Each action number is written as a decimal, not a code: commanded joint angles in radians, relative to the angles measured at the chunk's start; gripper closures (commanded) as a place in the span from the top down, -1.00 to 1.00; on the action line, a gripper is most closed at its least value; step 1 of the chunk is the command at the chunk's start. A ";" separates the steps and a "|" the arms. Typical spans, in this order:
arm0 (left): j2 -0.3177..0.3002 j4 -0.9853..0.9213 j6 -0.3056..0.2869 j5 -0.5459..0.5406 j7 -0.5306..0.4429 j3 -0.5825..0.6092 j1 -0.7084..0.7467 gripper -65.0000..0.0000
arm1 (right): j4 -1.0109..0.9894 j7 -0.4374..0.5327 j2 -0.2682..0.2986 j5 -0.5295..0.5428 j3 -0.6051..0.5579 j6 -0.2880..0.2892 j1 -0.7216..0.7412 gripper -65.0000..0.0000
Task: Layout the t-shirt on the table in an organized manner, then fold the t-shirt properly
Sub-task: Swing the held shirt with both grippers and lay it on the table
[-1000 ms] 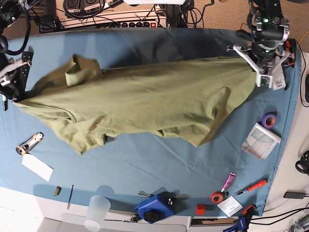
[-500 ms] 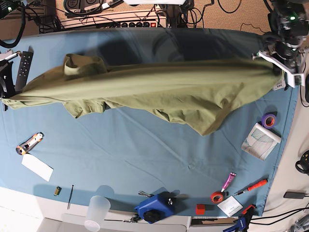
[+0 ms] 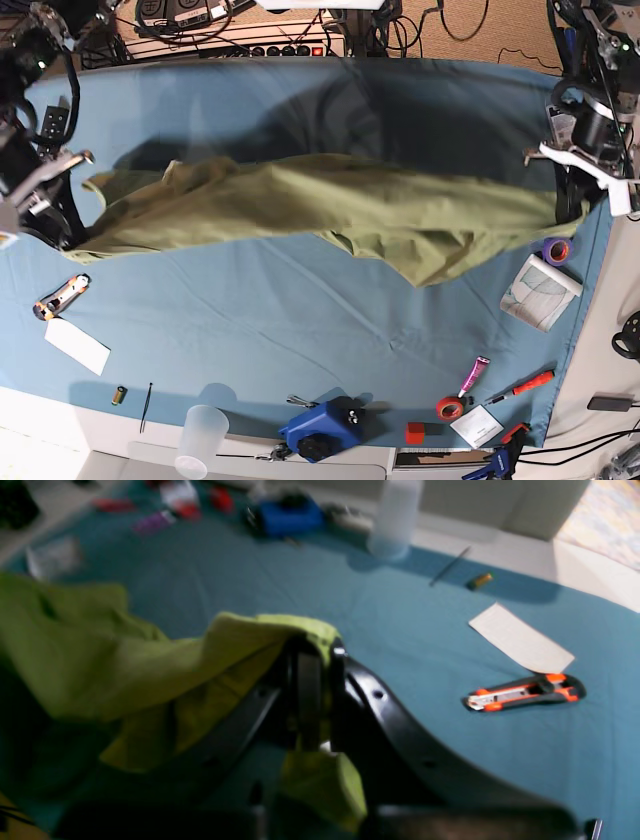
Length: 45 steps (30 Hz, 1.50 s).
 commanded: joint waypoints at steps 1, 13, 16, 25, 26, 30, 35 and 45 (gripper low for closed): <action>-0.008 0.017 -0.003 -0.006 -0.027 -0.005 -0.010 -1.00 | 0.010 0.055 0.022 -0.015 -0.024 -0.002 0.022 -1.00; -0.005 0.017 -0.003 -0.038 -0.016 -0.086 -0.005 -1.00 | 0.010 0.194 -0.138 -0.164 -0.111 -0.002 0.127 -1.00; -0.005 0.017 -0.003 -0.117 -0.016 -0.156 0.024 -1.00 | 0.014 0.192 -0.164 -0.156 -0.112 -0.002 0.129 -1.00; -0.064 0.017 -0.079 -0.202 -0.043 -0.236 0.029 -1.00 | 0.150 0.223 -0.169 -0.223 -0.112 -0.002 0.129 -1.00; -0.078 0.017 -0.079 -0.201 -0.054 -0.236 0.023 -1.00 | 0.157 0.240 -0.169 -0.236 -0.112 -0.002 0.129 -1.00; -0.109 0.017 -0.078 -0.187 -0.078 -0.236 -0.027 -1.00 | 0.162 0.263 -0.157 -0.266 -0.112 -0.002 0.151 -1.00; -0.108 0.017 -0.078 -0.171 -0.098 -0.236 -0.104 -1.00 | 0.161 0.301 -0.096 -0.343 -0.112 -0.002 0.220 -1.00; -0.108 0.017 -0.077 -0.090 -0.120 -0.127 -0.266 -1.00 | 0.067 0.342 -0.032 -0.428 -0.115 -0.002 0.407 -1.00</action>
